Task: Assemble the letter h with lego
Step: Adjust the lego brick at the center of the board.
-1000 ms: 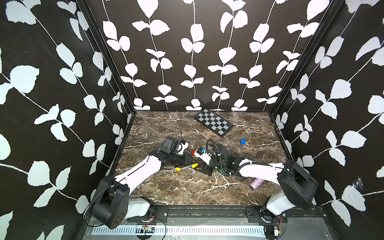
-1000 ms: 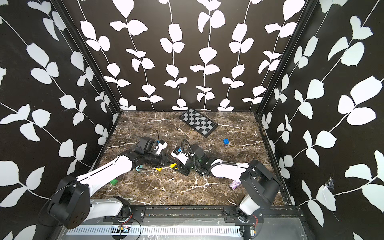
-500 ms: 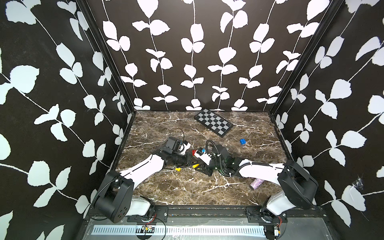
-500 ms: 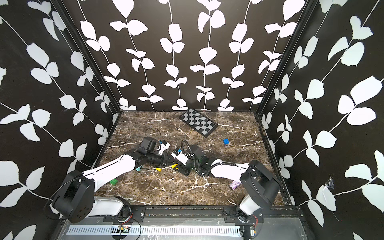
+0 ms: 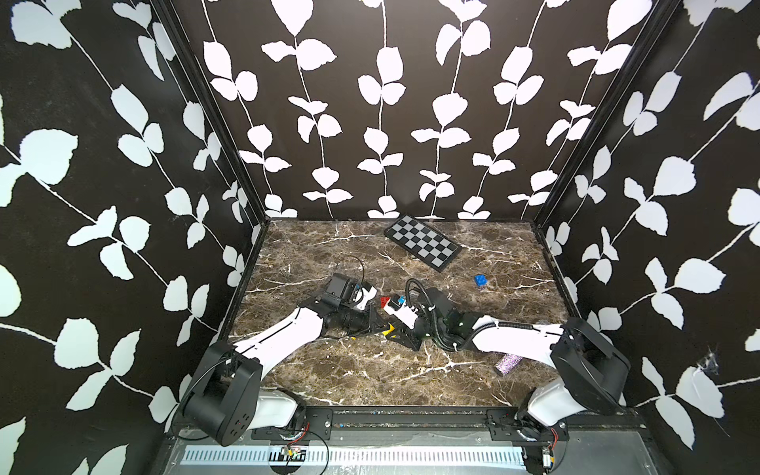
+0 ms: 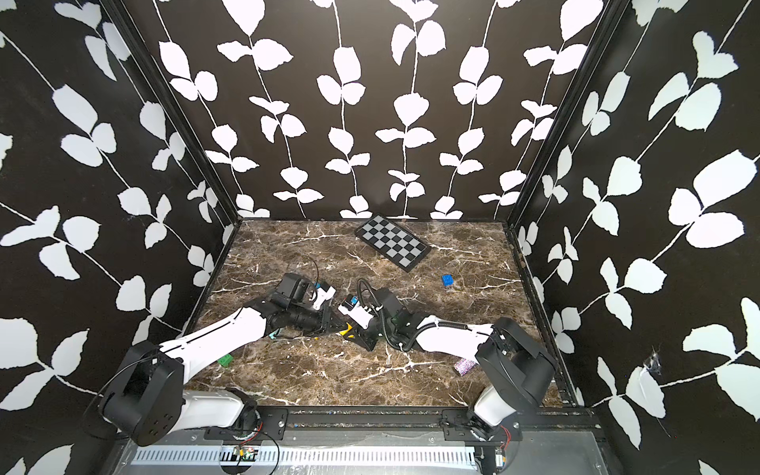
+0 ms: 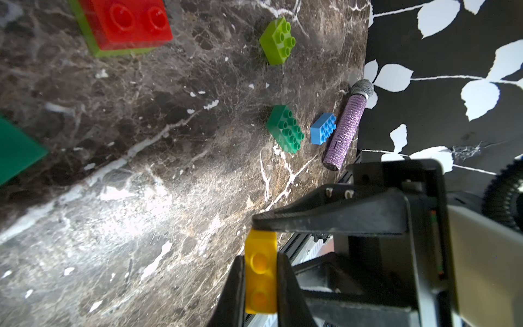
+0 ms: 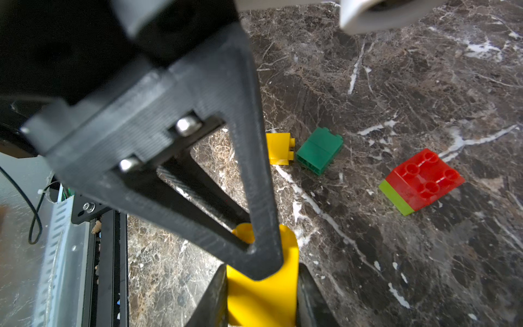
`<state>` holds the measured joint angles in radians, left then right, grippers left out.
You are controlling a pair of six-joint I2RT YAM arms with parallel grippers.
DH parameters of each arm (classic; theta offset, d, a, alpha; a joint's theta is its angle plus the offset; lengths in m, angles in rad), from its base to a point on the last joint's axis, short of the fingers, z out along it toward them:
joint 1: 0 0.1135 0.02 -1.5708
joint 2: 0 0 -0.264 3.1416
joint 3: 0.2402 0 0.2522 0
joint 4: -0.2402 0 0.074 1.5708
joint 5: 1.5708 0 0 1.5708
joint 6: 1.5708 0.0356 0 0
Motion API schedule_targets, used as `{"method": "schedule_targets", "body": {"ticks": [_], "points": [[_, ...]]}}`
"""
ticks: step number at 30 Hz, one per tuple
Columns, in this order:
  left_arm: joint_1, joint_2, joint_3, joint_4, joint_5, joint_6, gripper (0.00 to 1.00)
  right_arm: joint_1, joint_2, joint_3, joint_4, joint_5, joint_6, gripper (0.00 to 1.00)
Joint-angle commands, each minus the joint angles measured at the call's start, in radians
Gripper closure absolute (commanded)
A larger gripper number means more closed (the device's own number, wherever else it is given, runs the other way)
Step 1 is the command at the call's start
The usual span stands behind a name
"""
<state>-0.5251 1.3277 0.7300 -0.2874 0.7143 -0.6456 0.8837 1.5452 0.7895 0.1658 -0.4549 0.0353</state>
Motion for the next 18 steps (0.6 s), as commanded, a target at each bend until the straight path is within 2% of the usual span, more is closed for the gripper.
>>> {"method": "schedule_targets", "body": {"ticks": [1, 3, 4, 5, 8, 10, 12, 15, 18], "points": [[-0.003, -0.027, -0.001, 0.032, 0.005, -0.021, 1.0, 0.004, -0.044, 0.006, 0.038, 0.059, 0.023, 0.73], [-0.004, -0.048, 0.014, -0.001, -0.044, -0.015, 1.0, 0.004, -0.08, -0.027, 0.079, 0.102, 0.045, 0.53], [-0.004, -0.06, 0.022, -0.02, -0.077, -0.014, 1.0, 0.003, -0.109, -0.051, 0.104, 0.133, 0.054, 0.05], [-0.004, -0.071, 0.029, -0.037, -0.104, -0.012, 1.0, -0.001, -0.135, -0.072, 0.129, 0.157, 0.065, 0.01], [-0.004, -0.099, 0.048, -0.071, -0.231, -0.017, 1.0, -0.031, -0.225, -0.142, 0.2, 0.225, 0.122, 0.01], [-0.013, -0.11, 0.063, -0.087, -0.322, -0.032, 1.0, -0.057, -0.287, -0.181, 0.214, 0.347, 0.177, 0.01], [-0.041, -0.116, 0.09, -0.113, -0.439, -0.05, 1.0, -0.083, -0.341, -0.182, 0.143, 0.528, 0.261, 0.01], [-0.131, -0.071, 0.178, -0.156, -0.6, -0.052, 1.0, -0.141, -0.394, -0.145, -0.059, 0.792, 0.421, 0.01], [-0.233, 0.037, 0.297, -0.205, -0.754, -0.075, 1.0, -0.196, -0.426, -0.159, -0.148, 0.915, 0.53, 0.0]]}}
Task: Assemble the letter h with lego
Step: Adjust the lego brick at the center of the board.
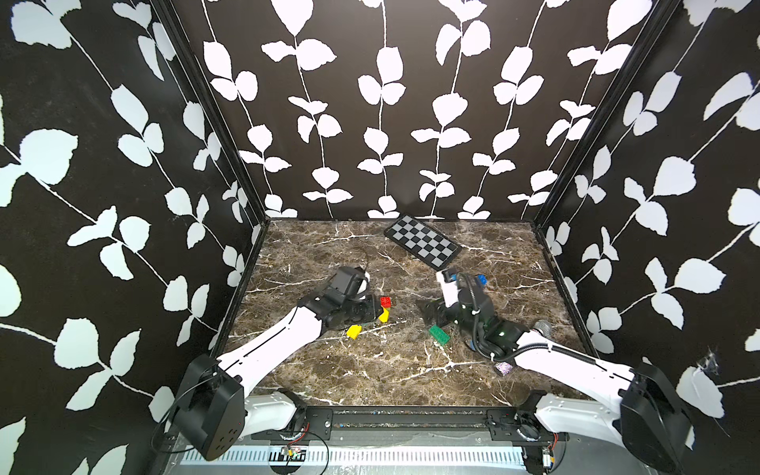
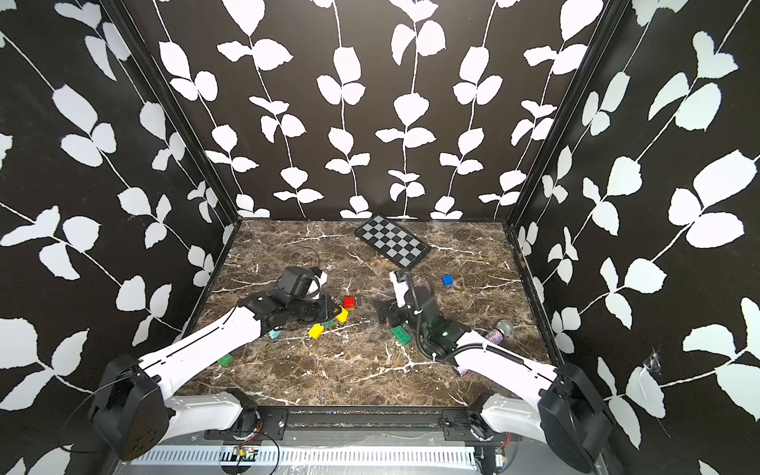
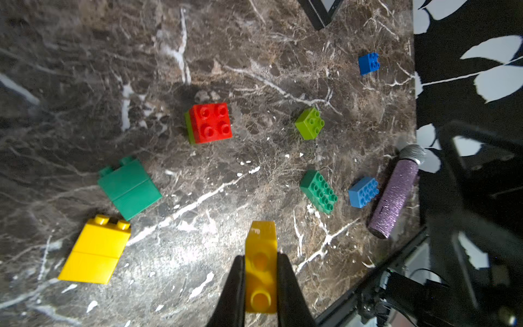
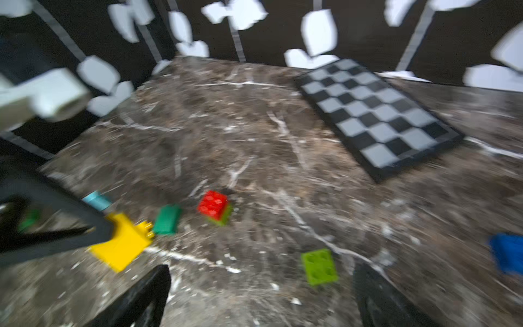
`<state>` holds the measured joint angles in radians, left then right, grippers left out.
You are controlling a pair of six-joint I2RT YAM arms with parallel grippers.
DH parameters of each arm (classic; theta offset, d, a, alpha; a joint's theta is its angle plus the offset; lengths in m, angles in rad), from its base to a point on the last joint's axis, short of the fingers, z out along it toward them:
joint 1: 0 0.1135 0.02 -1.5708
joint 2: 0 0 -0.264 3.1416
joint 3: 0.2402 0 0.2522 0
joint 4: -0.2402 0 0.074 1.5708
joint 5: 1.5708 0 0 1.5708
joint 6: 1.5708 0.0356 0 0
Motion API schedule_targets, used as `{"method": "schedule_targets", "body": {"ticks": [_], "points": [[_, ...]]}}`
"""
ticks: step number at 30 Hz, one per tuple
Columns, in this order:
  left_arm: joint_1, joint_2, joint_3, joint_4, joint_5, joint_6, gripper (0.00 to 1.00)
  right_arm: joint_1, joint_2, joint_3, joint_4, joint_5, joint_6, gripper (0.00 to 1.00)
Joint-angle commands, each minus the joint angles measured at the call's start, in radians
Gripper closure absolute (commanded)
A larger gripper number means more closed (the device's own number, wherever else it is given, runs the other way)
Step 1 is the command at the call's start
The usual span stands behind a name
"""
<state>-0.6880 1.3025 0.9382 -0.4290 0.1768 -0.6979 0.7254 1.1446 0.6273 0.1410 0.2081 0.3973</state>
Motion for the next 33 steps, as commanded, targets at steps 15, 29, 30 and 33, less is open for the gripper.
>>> {"method": "schedule_targets", "body": {"ticks": [15, 29, 30, 33], "points": [[-0.273, 0.652, 0.615, -0.339, -0.608, -0.227, 1.0, -0.211, 0.084, 0.045, -0.368, 0.269, 0.424, 0.0], [-0.275, 0.717, 0.571, -0.234, -0.628, -0.247, 1.0, -0.211, 0.142, 0.058, -0.312, 0.163, 0.386, 0.0], [-0.275, 0.726, 0.579, -0.242, -0.632, -0.246, 1.0, -0.21, 0.148, 0.06, -0.314, 0.162, 0.385, 0.0], [-0.275, 0.748, 0.602, -0.262, -0.636, -0.24, 1.0, -0.21, 0.155, 0.064, -0.315, 0.155, 0.382, 0.0]]}}
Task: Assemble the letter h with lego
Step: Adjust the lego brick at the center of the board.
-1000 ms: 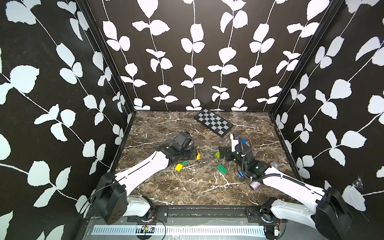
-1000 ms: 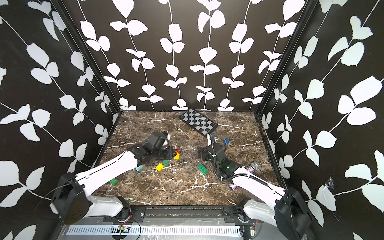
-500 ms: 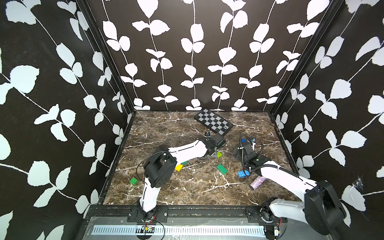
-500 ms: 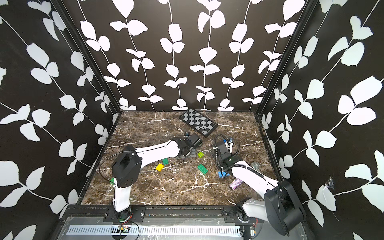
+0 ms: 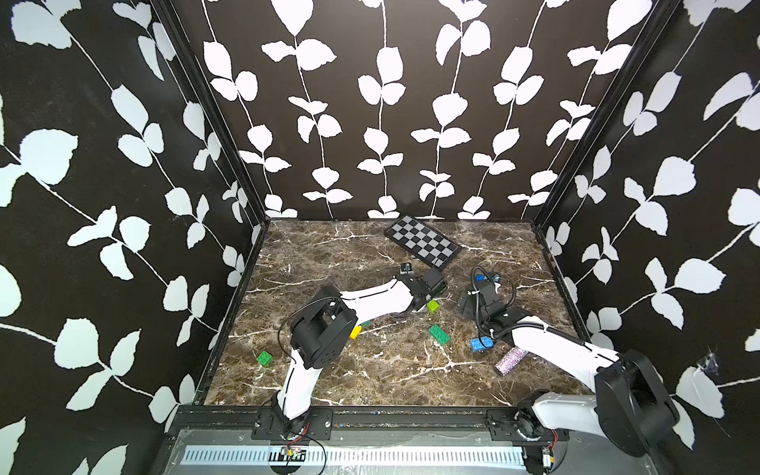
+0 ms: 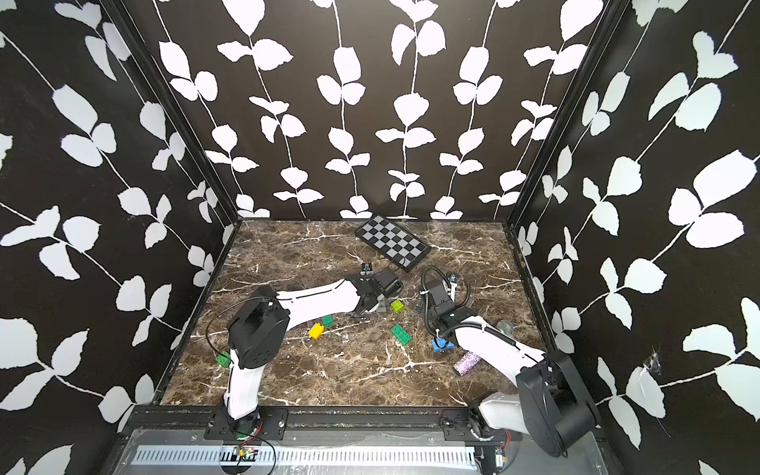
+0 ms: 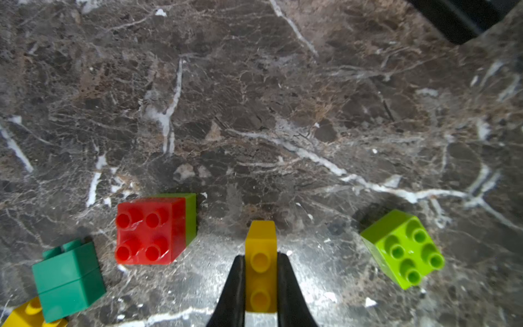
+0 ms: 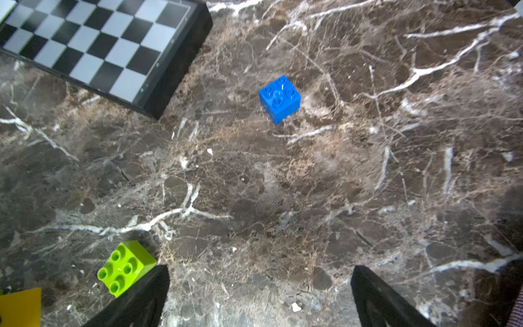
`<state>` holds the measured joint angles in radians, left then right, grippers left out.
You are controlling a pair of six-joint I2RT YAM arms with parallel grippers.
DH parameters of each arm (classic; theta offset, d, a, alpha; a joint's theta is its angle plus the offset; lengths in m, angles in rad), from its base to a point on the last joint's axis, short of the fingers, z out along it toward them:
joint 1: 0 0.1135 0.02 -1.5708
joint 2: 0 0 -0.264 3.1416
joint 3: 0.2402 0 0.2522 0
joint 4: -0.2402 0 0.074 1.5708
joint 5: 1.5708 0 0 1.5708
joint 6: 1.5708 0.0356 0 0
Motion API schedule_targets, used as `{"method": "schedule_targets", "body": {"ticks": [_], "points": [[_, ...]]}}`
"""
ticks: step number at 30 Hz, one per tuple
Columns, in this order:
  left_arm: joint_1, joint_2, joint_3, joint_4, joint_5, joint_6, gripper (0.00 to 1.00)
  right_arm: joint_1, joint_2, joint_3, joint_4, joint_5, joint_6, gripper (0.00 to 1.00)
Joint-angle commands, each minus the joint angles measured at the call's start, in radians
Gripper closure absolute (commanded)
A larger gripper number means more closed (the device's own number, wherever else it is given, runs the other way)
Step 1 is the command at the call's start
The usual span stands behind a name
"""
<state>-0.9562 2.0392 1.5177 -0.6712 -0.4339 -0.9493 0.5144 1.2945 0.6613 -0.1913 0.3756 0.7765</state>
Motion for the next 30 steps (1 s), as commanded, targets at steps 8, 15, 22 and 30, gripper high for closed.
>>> {"method": "schedule_targets", "body": {"ticks": [8, 15, 22, 30], "points": [[-0.007, 0.051, 0.045, -0.024, 0.008, 0.039, 1.0, 0.001, 0.01, 0.033, 0.017, -0.01, 0.003, 0.0], [-0.007, 0.044, 0.052, -0.042, 0.003, 0.062, 0.84, 0.0, 0.011, 0.034, 0.013, -0.01, 0.002, 0.0], [-0.007, 0.033, 0.107, -0.075, 0.006, 0.116, 0.53, 0.0, 0.014, 0.038, 0.013, -0.014, -0.002, 0.0], [-0.009, -0.052, 0.139, -0.068, 0.067, 0.276, 0.25, 0.0, 0.013, 0.04, 0.01, -0.012, -0.003, 0.0]]}}
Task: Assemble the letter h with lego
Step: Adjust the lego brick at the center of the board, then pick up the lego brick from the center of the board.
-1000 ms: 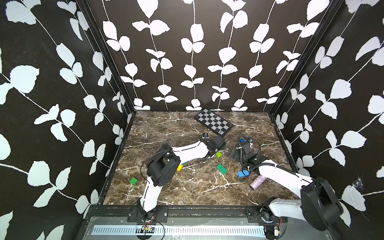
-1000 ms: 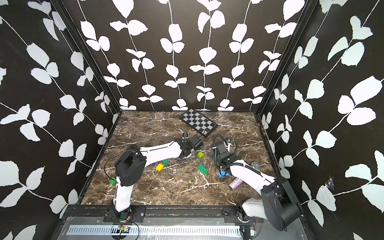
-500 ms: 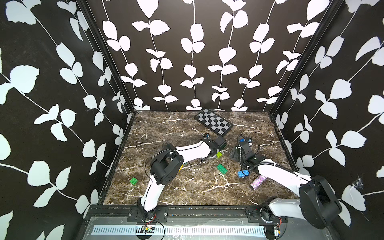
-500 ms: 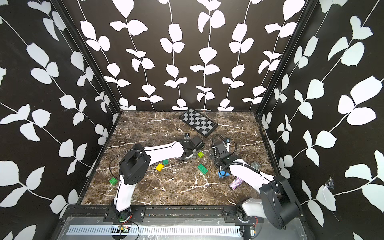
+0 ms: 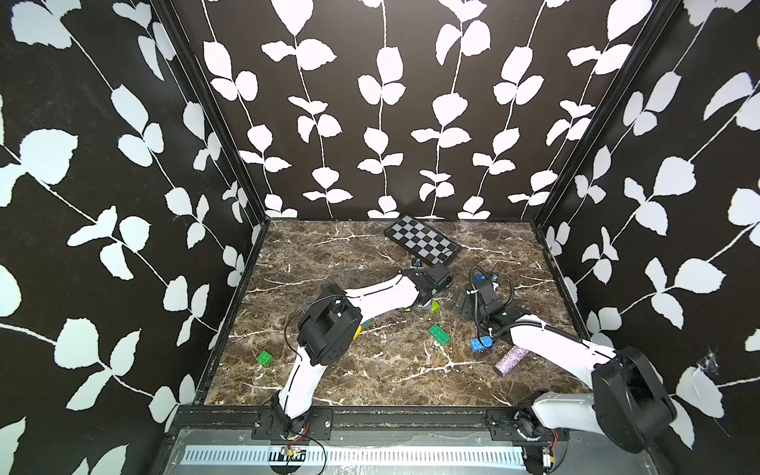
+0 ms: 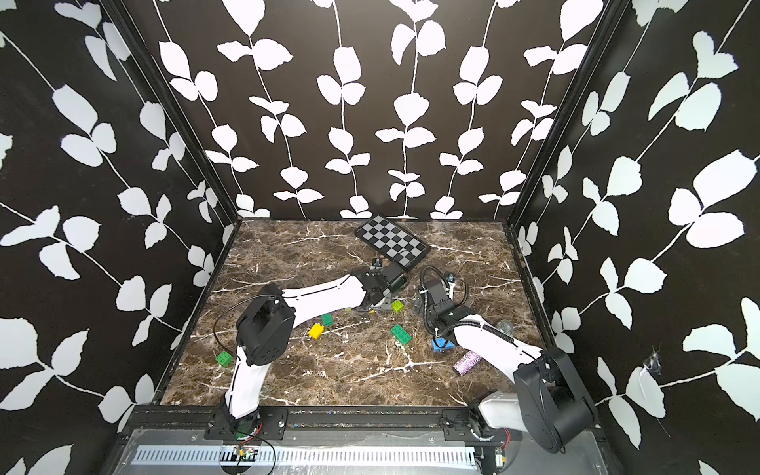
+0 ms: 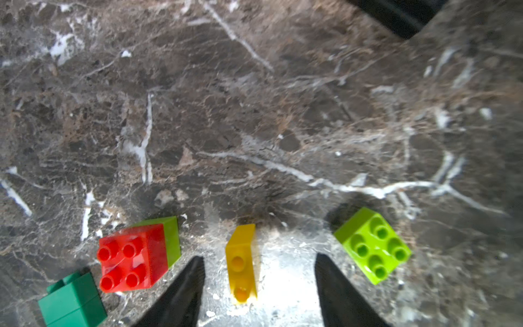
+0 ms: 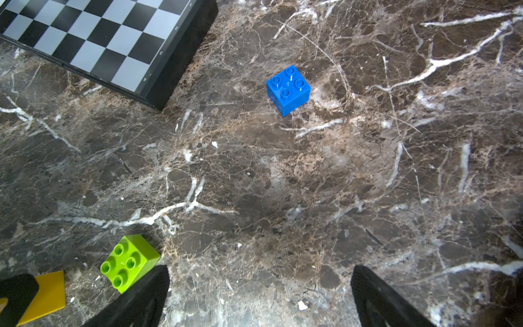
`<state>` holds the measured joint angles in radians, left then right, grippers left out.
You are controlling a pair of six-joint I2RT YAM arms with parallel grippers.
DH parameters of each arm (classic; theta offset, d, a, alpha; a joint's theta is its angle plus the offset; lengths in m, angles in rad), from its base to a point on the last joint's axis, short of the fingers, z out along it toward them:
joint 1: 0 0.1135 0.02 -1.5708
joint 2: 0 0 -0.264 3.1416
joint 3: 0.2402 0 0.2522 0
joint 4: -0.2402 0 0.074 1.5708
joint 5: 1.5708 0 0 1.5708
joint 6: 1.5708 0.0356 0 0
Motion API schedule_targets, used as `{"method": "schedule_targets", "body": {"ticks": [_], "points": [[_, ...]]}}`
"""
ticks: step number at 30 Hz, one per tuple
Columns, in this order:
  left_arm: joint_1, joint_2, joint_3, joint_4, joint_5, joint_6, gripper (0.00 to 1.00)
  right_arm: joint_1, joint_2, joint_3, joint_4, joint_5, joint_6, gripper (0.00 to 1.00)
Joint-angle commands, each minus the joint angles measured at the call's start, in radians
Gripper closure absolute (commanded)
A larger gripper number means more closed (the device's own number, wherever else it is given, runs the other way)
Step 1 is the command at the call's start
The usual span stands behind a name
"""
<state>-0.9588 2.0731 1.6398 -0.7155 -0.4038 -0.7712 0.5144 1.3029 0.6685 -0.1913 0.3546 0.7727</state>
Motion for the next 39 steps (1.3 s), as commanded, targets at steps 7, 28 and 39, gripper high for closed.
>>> {"method": "schedule_targets", "body": {"ticks": [7, 28, 39], "points": [[-0.076, -0.221, -0.081, 0.107, 0.327, 0.506, 0.04, 0.0, 0.001, 0.032, -0.018, 0.047, 0.032, 0.0], [-0.107, -0.005, -0.021, 0.034, 0.528, 0.746, 0.12, -0.145, -0.095, -0.082, -0.003, 0.003, 0.153, 0.01], [-0.107, 0.065, 0.053, -0.016, 0.496, 0.721, 0.17, -0.152, -0.088, -0.081, 0.001, -0.015, 0.152, 0.01]]}}
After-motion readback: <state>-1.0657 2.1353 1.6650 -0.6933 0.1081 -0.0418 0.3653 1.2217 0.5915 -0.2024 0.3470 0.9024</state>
